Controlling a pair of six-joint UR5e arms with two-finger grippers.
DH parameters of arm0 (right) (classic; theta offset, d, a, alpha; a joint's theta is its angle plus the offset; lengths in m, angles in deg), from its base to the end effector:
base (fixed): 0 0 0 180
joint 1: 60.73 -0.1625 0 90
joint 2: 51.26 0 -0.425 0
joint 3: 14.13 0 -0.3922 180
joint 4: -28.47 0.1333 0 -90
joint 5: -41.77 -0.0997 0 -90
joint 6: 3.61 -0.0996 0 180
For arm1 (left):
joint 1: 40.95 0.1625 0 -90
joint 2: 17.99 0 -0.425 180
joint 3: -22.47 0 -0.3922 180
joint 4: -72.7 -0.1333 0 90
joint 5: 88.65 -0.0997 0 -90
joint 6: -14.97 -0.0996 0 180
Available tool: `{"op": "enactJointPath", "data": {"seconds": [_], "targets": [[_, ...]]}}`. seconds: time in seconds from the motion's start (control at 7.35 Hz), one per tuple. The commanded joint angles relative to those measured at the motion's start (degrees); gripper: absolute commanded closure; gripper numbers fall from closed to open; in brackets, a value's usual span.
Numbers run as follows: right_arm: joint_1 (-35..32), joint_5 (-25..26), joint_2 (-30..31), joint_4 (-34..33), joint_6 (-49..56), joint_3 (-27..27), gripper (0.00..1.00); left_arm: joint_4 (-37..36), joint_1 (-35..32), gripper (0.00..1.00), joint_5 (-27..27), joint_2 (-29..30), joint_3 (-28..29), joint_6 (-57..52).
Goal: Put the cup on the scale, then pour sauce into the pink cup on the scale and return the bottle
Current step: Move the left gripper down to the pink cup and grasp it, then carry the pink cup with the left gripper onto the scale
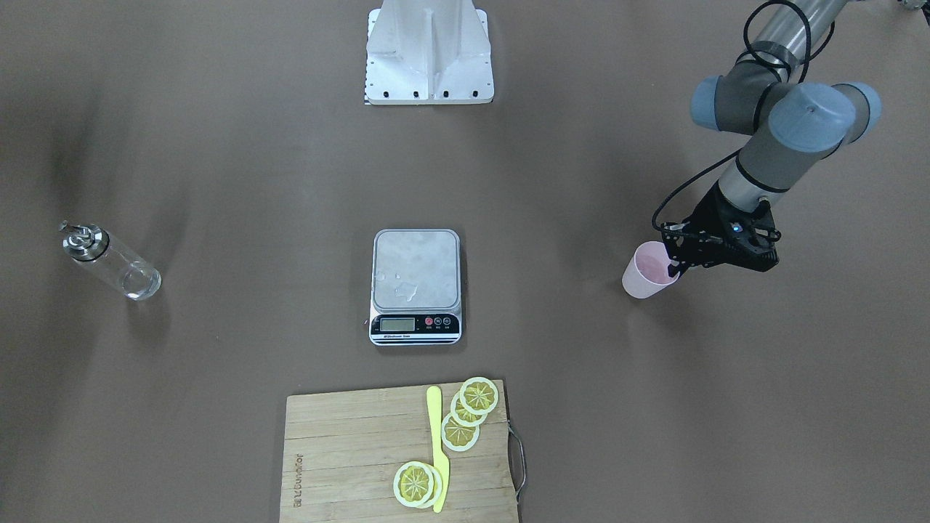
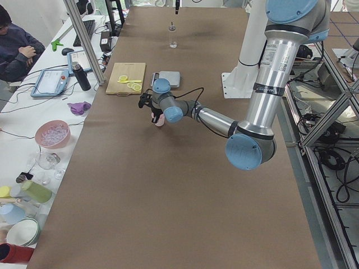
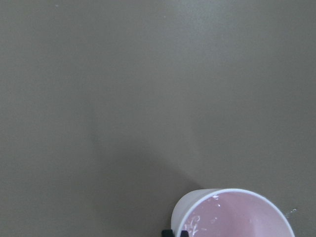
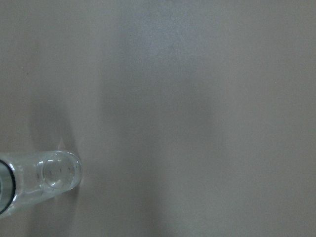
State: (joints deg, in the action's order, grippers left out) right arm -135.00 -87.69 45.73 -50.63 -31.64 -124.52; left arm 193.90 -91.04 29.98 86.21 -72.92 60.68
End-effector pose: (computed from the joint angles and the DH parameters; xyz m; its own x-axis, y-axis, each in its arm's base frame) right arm -0.0552 -0.4544 0.5225 0.7095 0.0053 0.7047 -0.0978 0.9910 0.0910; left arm 0.3222 -0.5186 0.4210 0.5941 0.2450 -0.7662 0.0282 0.9456 0.3242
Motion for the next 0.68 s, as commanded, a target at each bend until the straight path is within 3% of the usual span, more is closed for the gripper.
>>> {"op": "enactJointPath", "data": {"seconds": [0.0,0.27,0.54], "targets": [[0.0,0.0,0.0,0.0,0.0,0.0,0.00,-7.6,0.1,1.00,0.0,4.2,-3.6,1.8],[0.0,-0.1,0.0,0.0,0.0,0.0,0.00,-18.5,3.1,1.00,-0.9,14.0,-4.8,8.7],[0.0,-0.1,0.0,0.0,0.0,0.0,0.00,-27.4,10.0,1.00,-6.7,22.5,-4.5,15.0]]}}
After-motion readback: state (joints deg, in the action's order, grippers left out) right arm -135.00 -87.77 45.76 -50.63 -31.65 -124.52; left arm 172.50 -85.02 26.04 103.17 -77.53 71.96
